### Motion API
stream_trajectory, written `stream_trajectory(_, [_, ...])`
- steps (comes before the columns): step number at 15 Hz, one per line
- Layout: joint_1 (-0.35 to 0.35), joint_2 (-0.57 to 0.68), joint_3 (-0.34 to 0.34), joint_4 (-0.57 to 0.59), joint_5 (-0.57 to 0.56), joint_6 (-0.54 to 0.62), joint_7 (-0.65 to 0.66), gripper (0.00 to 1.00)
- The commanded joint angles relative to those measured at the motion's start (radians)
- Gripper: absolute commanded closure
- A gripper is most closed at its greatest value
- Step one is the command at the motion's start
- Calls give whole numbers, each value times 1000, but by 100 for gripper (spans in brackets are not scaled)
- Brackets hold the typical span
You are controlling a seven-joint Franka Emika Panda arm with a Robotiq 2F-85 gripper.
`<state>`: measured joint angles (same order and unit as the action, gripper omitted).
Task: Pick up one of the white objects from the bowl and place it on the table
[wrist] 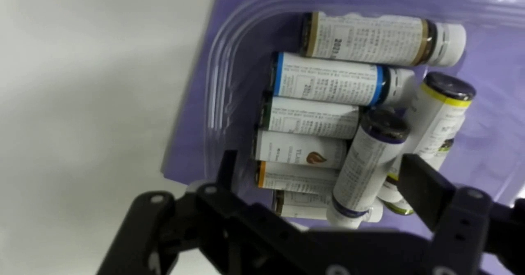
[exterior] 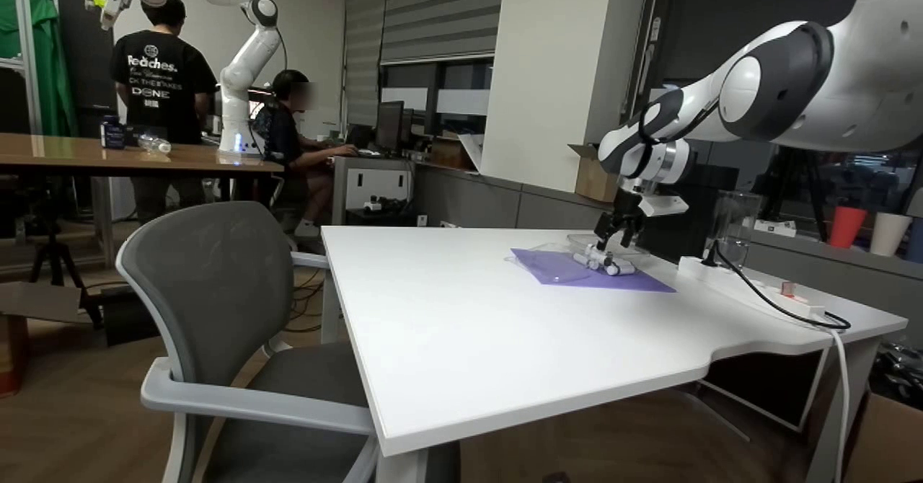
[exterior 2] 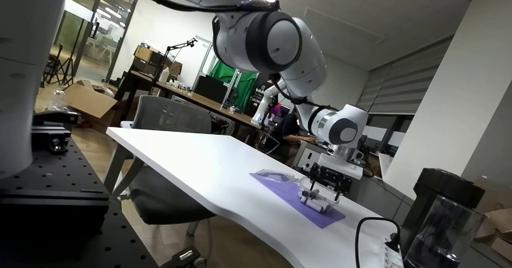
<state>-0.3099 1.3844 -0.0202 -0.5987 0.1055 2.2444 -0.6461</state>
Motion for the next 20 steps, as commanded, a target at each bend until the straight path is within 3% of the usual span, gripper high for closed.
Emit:
stream_trajectory(1, [2,39,2,57,8,-24,35,0])
stream_trajectory(4, [1,44,-1,60,7,-24,38,0])
stream_trajectory(5, [1,45,-2,61,6,-21,35,25])
stream_trajectory(6, [1,45,-2,62,6,-19,35,27])
stream_trajectory(16, [5,41,1,63,17,-23,37,96])
stream_trajectory(20, [17,8,-10,60,11,-37,66,93])
